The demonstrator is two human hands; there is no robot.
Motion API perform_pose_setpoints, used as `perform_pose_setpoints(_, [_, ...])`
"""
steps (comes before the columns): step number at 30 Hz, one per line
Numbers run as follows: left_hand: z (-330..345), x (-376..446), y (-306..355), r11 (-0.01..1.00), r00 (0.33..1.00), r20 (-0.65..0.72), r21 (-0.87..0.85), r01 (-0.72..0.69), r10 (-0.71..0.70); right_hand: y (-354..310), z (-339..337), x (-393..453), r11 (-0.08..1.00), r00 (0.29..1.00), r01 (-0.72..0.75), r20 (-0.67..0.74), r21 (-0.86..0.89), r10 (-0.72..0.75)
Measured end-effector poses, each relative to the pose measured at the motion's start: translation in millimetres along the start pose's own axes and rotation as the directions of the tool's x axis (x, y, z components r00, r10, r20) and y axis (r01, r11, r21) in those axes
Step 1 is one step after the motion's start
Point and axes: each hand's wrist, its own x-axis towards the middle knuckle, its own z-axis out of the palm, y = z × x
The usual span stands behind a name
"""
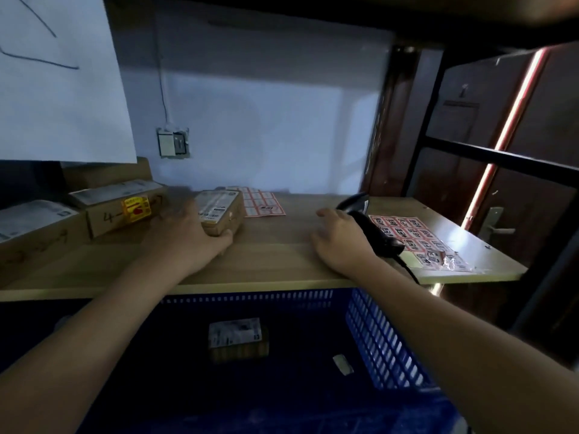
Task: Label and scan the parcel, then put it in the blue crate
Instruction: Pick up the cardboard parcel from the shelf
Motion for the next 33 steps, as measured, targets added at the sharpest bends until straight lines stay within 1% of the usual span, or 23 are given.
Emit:
perform_pose_setpoints(2, [-1.7, -3.6, -0.3, 1.0, 0.999, -0.027, -0.015, 0.026, -0.026, -2.2, -3.7, -0.6, 1.0, 1.0, -0.003, 0.009, 0.015, 0.003])
perform_pose_setpoints(4, [-1.1, -7.4, 1.0, 0.997, 0.995, -0.076, -0.045, 0.057, -0.06, -4.8, -5.9, 0.2, 1.0, 0.999, 0.025, 0.028, 0.015, -0.025])
perform_pose_setpoints(7, [0.4, -15.1, 4.4, 0.985, 0.981, -0.164, -0.15, 0.083, -0.108, -7.3, -5.3, 4.3, 0.997, 0.996, 0.072, 0.051, -0.001, -0.072])
perform_pose_setpoints(9, [3.3, -19.1, 5.1, 0.97, 0.968, -0.222, -0.233, 0.066, -0.119, -12.4, -2.7, 13.6, 0.996, 0.993, 0.084, 0.082, 0.011, -0.084])
perform_pose_setpoints(12, [9.4, -24.0, 2.1, 0.926, 0.936, -0.32, -0.378, 0.017, -0.148, -25.3, 6.8, 38.1, 0.995, 0.978, 0.097, 0.183, 0.039, -0.102])
perform_pose_setpoints(14, [11.1, -25.6, -0.7, 0.909, 0.914, -0.374, -0.416, -0.016, -0.155, -35.2, 15.3, 59.7, 0.994, 0.965, 0.09, 0.24, 0.062, -0.102])
perform_pose_setpoints(17, [10.8, -26.9, -2.4, 0.891, 0.906, -0.395, -0.451, -0.047, -0.152, -46.5, 27.7, 91.9, 0.993, 0.951, 0.044, 0.301, 0.105, -0.074])
perform_pose_setpoints(22, [11.3, -29.7, 0.1, 0.875, 0.891, -0.436, -0.472, -0.105, -0.128, -46.4, 53.1, 126.4, 1.0, 0.947, -0.015, 0.32, 0.014, 0.01])
perform_pose_setpoints(24, [11.8, -28.7, 0.4, 0.874, 0.889, -0.441, -0.472, -0.113, -0.123, -46.1, 64.2, 133.5, 1.0, 0.93, -0.025, 0.366, -0.016, 0.029])
perform_pose_setpoints(28, [12.0, -26.9, 1.0, 0.884, 0.884, -0.454, -0.452, -0.121, -0.111, -47.5, 71.6, 140.1, 1.0, 0.937, 0.012, 0.35, -0.02, -0.004])
perform_pose_setpoints(33, [11.0, -28.9, 2.4, 0.886, 0.879, -0.468, -0.443, -0.139, -0.096, -43.3, 74.1, 144.2, 0.996, 0.945, -0.042, 0.327, 0.078, 0.014])
